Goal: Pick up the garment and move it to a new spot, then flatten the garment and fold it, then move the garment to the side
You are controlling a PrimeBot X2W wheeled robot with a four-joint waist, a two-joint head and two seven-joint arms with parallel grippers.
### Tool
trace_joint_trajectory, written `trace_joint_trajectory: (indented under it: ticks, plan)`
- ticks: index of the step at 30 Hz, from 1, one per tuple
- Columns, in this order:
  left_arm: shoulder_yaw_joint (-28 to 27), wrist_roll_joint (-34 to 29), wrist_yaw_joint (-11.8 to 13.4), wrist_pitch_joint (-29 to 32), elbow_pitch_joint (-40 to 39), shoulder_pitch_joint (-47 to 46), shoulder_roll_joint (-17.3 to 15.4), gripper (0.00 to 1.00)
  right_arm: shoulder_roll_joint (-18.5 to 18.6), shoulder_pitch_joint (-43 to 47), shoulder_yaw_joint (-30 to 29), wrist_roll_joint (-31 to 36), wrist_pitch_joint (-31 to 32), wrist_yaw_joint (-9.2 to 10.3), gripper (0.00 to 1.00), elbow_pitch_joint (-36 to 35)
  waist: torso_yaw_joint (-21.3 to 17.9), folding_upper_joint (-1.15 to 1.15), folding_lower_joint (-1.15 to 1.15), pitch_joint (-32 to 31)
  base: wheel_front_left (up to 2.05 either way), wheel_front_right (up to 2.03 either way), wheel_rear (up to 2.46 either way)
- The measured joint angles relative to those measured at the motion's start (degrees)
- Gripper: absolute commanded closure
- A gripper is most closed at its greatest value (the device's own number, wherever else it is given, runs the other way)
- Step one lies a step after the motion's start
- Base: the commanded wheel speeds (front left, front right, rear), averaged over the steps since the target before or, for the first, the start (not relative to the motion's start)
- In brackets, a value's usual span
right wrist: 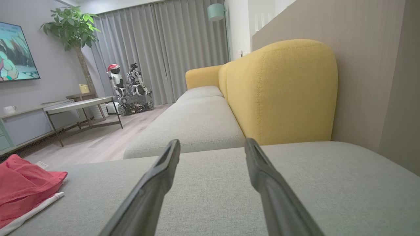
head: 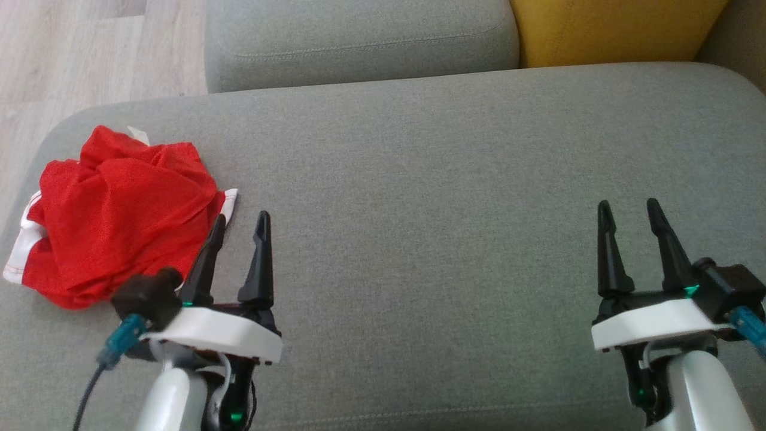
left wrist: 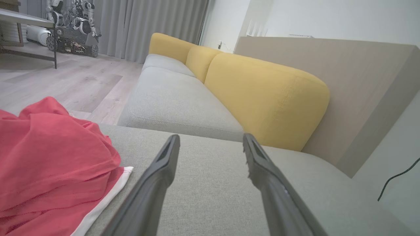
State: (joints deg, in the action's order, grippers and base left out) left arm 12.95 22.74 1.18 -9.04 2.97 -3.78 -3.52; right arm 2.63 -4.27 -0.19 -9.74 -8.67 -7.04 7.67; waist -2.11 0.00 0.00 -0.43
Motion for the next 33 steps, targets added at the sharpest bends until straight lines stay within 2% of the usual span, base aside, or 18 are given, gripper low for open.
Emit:
trace_joint_trajectory:
  ticks: [9, 14, 17, 19, 24, 28, 33]
  plan:
    - [6.1, -9.8, 4.8, -1.3, 2.3, -0.5, -3.3, 0.0, 0.0, -0.1, 1.1, 8.5, -1.7, -0.01, 0.0, 0.0, 0.1, 0.0, 0.0, -0.3, 0.0, 0.0, 0.0]
    - [8.0, -11.1, 7.0, -2.1, 2.5, -1.3, -3.5, 0.0, 0.0, -0.1, 1.5, 11.5, -2.4, -0.01, 0.0, -0.1, 0.2, 0.0, 0.0, -0.4, 0.0, 0.0, 0.0]
    - [7.7, -9.7, 7.9, -2.5, 2.2, -1.3, -2.9, 0.0, 0.0, -0.1, 1.6, 10.6, -3.0, -0.01, 0.0, 0.0, 0.4, 0.0, 0.0, -0.4, 0.0, 0.0, 0.0]
    - [6.9, -8.3, 7.8, -2.8, 2.3, -1.3, -2.2, 0.0, 0.0, -0.1, 1.4, 6.8, -2.9, -0.01, 0.0, 0.9, 0.5, 0.0, 0.0, -0.4, 0.0, 0.0, 0.0]
    - [4.5, -5.6, 5.5, -3.9, 5.2, -0.7, -0.6, 0.0, 0.0, -0.1, 2.0, 1.0, -2.7, -0.01, 0.0, 1.9, 0.7, 0.0, 0.0, -0.5, 0.0, 0.0, 0.0]
    - [4.5, -8.0, 4.3, -4.5, 7.3, -0.5, -0.2, 0.0, 0.0, -0.1, 2.4, -2.7, -1.5, -0.01, 0.0, 2.5, 0.6, 0.0, 0.0, -0.6, 0.0, 0.0, 0.0]
    - [4.5, -11.5, 3.8, -5.2, 8.5, -0.5, 0.2, 0.0, 0.0, -0.1, 2.8, -0.8, -1.4, -0.01, 0.0, 2.6, 0.4, 0.0, 0.0, -0.9, 0.0, 0.0, 0.0]
